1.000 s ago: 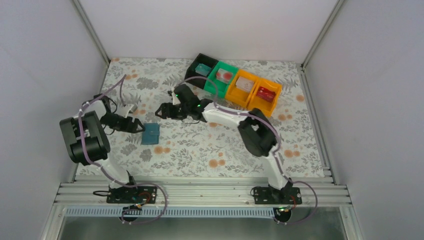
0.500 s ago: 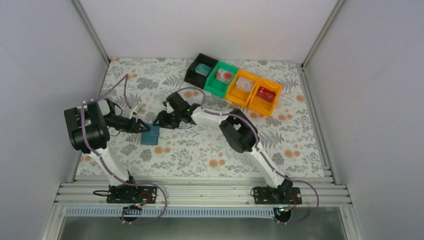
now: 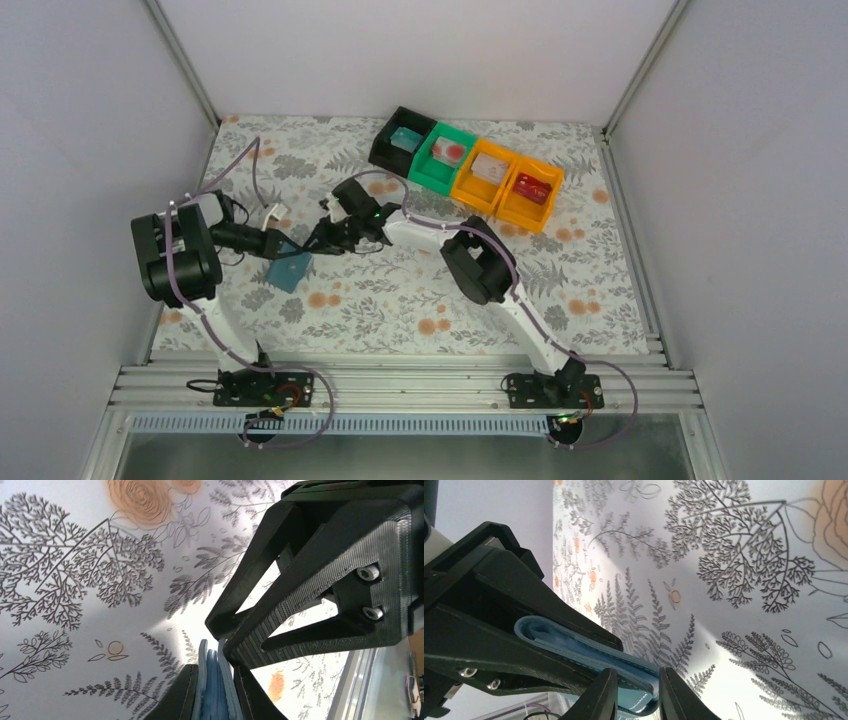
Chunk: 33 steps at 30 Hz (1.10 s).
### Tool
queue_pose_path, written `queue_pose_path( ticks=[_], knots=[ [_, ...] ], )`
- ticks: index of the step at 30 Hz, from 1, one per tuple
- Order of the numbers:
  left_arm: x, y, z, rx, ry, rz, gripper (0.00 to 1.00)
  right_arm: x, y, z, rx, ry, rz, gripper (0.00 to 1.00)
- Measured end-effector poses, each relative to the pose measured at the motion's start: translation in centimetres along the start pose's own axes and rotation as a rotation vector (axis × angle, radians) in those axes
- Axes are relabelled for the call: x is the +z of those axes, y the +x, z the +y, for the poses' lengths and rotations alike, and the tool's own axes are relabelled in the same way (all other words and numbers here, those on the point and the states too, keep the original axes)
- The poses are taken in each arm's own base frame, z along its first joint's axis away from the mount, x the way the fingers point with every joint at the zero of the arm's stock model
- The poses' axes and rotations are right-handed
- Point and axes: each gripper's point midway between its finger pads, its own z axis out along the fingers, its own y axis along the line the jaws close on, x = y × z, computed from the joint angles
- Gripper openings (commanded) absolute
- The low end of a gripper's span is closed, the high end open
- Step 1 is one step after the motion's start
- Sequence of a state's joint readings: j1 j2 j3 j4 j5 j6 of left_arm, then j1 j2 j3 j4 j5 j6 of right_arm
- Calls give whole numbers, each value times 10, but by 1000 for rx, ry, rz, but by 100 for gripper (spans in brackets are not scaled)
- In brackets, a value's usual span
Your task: Take the credit cards out of the card holder
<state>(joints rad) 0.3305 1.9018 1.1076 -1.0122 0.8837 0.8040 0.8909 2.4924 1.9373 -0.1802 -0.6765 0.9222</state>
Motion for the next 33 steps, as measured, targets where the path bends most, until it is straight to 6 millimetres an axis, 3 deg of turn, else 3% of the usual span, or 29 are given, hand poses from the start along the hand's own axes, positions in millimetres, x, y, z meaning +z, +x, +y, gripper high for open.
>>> queue_pose_path(
  ticks=[4, 6, 9, 11, 15, 17, 19, 22, 24, 27, 29, 31, 33],
  knots=[
    [-13, -12, -15, 27, -24, -35, 2, -26, -9, 6, -51, 26, -50, 42],
    [-25, -26, -26, 44, -62, -72, 3, -55, -18, 12, -99, 89, -122, 50],
    [-51, -64, -47, 108, -128, -152, 2, -110, -34, 48, -216, 140, -256, 60],
    [-72, -97, -70, 187, -158, -218, 2, -157, -40, 86, -334, 138, -359, 66],
    [-115, -167, -147, 374, -165, -349, 2, -245, -21, 164, -564, 87, -533, 84],
    [-133, -192, -196, 484, -153, -407, 2, -283, 0, 194, -670, 32, -603, 86],
    [-145, -208, -263, 618, -106, -461, 2, -315, 23, 223, -785, -44, -663, 89],
    [-154, -199, -356, 784, 20, -512, 2, -342, 43, 255, -910, -132, -716, 92],
    [-163, -182, -400, 850, 89, -533, 2, -347, 48, 265, -964, -166, -729, 94],
    [-179, -164, -435, 907, 143, -565, 2, -342, 49, 267, -1004, -180, -713, 94],
    [-185, -154, -448, 929, 175, -574, 2, -336, 49, 264, -1017, -181, -695, 93],
    [-185, -147, -454, 934, 212, -567, 2, -332, 50, 264, -1029, -192, -677, 91],
    [-181, -143, -454, 915, 241, -551, 2, -329, 54, 267, -1055, -221, -659, 83]
  ],
)
